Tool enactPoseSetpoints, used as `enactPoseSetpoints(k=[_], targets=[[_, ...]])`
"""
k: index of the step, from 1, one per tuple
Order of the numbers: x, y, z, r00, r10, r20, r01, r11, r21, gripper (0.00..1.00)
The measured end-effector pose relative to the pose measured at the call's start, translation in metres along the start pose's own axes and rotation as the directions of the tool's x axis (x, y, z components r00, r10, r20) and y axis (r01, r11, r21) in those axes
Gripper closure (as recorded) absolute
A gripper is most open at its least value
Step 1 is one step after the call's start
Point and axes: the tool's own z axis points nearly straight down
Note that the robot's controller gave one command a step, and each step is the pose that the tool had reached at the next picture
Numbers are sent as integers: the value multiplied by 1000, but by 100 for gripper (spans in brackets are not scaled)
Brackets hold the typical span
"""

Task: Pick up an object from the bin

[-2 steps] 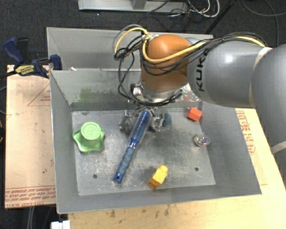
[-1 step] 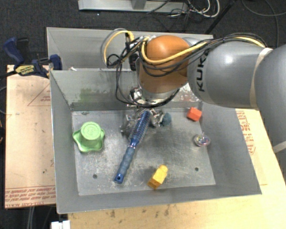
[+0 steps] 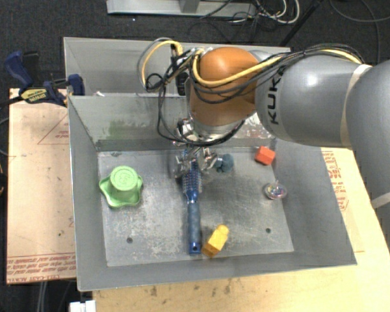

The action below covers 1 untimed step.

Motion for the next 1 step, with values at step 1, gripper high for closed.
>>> enactPoseSetpoints(k=[1], targets=[[-1,-3,-48,1000,4,-2,-4,1000,-8,100]])
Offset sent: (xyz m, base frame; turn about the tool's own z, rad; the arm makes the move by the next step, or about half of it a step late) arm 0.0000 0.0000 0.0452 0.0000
